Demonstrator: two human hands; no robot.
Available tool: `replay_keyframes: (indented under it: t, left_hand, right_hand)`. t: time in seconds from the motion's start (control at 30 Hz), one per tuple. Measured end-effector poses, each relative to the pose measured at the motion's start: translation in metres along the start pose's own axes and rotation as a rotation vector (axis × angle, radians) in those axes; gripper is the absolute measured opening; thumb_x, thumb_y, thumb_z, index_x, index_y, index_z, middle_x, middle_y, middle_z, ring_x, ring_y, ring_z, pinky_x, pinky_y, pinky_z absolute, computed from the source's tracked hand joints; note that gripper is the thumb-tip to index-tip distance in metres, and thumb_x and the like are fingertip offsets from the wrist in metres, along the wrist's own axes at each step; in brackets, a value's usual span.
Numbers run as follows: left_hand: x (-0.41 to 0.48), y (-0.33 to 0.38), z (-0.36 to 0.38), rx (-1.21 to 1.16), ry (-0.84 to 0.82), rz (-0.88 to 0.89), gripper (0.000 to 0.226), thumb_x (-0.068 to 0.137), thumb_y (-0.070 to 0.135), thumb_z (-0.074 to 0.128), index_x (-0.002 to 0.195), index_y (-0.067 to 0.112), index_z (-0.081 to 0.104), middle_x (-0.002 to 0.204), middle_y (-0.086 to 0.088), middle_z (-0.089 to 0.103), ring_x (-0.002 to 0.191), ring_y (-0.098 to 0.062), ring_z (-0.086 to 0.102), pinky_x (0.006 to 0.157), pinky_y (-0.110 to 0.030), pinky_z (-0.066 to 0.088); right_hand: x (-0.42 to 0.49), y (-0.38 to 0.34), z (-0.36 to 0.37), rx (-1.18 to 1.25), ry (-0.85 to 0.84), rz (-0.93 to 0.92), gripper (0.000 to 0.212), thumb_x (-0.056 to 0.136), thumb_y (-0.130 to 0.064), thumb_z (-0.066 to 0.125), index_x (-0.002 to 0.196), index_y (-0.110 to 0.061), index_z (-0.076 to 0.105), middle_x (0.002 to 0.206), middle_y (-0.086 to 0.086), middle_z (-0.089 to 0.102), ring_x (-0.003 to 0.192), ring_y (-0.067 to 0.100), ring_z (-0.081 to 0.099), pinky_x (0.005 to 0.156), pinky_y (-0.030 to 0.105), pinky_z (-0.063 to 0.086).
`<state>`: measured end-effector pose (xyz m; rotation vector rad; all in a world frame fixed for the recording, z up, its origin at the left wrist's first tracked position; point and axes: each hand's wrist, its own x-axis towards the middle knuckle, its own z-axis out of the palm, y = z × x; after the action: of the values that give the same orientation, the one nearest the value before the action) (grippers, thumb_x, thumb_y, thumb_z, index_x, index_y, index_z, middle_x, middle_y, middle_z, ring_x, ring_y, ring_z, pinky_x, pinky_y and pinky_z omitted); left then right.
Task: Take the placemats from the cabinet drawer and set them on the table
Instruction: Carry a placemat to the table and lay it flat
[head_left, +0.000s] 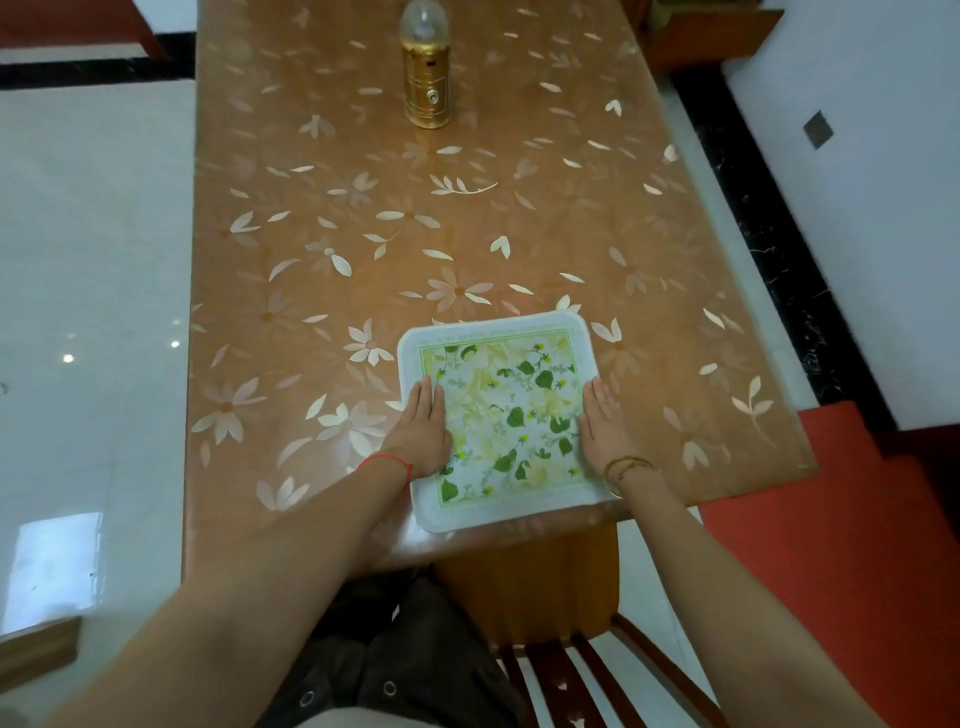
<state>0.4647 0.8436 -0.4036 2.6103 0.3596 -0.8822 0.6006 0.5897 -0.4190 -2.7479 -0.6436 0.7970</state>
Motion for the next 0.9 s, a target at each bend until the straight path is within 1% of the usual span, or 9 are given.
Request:
replay_keyframes:
  t: [0.17,0.3,0.4,0.47,0.53,0.6,0.67,0.8,0.9]
  left_hand:
    - [-0.025,-0.004,0.021,0.001,0.040,0.076,0.067,0.106,0.027,0.024,0.153,-0.004,-0.011,0.162,-0.021,-0.019,0.152,-0.032,-0.015,0.122,-0.035,-0.005]
    - [-0.054,-0.004,0.060,0.074,0.091,0.127,0.066,0.098,0.029,0.005,0.152,-0.007,-0.006,0.161,-0.026,-0.015,0.151,-0.037,-0.013,0.121,-0.036,-0.008]
    - [-0.060,-0.006,0.063,0.086,0.090,0.118,0.068,0.097,0.027,0.010,0.152,-0.009,-0.004,0.161,-0.028,-0.012,0.151,-0.038,-0.012,0.118,-0.034,-0.014]
    - [-0.066,-0.006,0.061,0.118,0.092,0.167,0.076,0.089,0.032,-0.004,0.152,-0.009,-0.002,0.161,-0.028,-0.009,0.151,-0.038,-0.010,0.115,-0.032,-0.018]
    - [-0.077,-0.006,0.068,0.134,0.095,0.255,0.087,0.080,0.040,-0.012,0.155,0.000,0.000,0.163,-0.022,-0.008,0.152,-0.034,-0.012,0.116,-0.032,-0.017]
    - [-0.088,-0.004,0.085,0.120,0.088,0.302,0.085,0.080,0.046,-0.009,0.157,0.011,-0.002,0.165,-0.014,-0.012,0.148,-0.026,-0.021,0.121,-0.035,-0.012]
    - [-0.096,-0.003,0.100,0.119,0.069,0.269,0.083,0.081,0.050,-0.010,0.157,0.018,-0.006,0.164,-0.010,-0.016,0.143,-0.021,-0.026,0.125,-0.041,-0.003]
    - [-0.109,-0.002,0.112,0.130,0.084,0.179,0.082,0.077,0.054,-0.018,0.155,0.032,-0.011,0.156,-0.002,-0.030,0.147,-0.028,-0.025,0.124,-0.044,-0.001]
    - [-0.115,-0.002,0.111,0.179,0.079,0.147,0.084,0.073,0.055,-0.021,0.155,0.035,-0.013,0.161,-0.008,-0.026,0.150,-0.034,-0.021,0.122,-0.044,-0.002]
  right_hand:
    - [-0.034,0.001,0.019,-0.018,0.002,-0.018,0.054,0.104,-0.023,0.019,0.154,-0.007,0.002,0.162,0.006,-0.006,0.149,0.017,-0.005,0.116,0.024,-0.008]
    - [-0.060,0.007,0.034,0.063,0.017,0.000,0.053,0.104,-0.021,0.021,0.154,-0.008,0.005,0.162,0.005,-0.005,0.150,0.016,-0.005,0.116,0.022,-0.007]
    - [-0.073,0.012,0.038,0.077,0.029,0.041,0.054,0.104,-0.021,0.021,0.154,-0.007,0.006,0.162,0.005,-0.003,0.150,0.016,-0.003,0.117,0.024,-0.006]
    - [-0.080,0.010,0.040,0.065,0.050,0.061,0.054,0.104,-0.023,0.021,0.154,-0.007,0.006,0.162,0.005,-0.002,0.150,0.016,-0.001,0.118,0.026,-0.005]
    - [-0.092,0.005,0.047,0.053,0.060,0.040,0.054,0.104,-0.025,0.021,0.154,-0.012,0.006,0.162,0.001,-0.002,0.150,0.017,-0.001,0.119,0.028,-0.003]
    - [-0.106,0.003,0.059,0.024,0.037,0.005,0.055,0.104,-0.031,0.021,0.155,-0.018,0.004,0.162,0.000,-0.005,0.150,0.019,-0.004,0.119,0.033,-0.003]
    - [-0.115,0.005,0.070,-0.036,0.016,0.016,0.057,0.102,-0.040,0.016,0.154,-0.023,-0.001,0.161,-0.001,-0.010,0.149,0.019,-0.008,0.121,0.038,-0.004]
    - [-0.123,0.008,0.074,-0.077,-0.003,0.047,0.059,0.098,-0.053,0.005,0.152,-0.033,-0.012,0.156,-0.012,-0.023,0.146,0.009,-0.017,0.117,0.044,-0.014]
    - [-0.128,0.005,0.075,-0.068,0.014,0.082,0.062,0.097,-0.053,0.002,0.151,-0.029,-0.015,0.155,-0.010,-0.025,0.145,0.008,-0.020,0.118,0.044,-0.014]
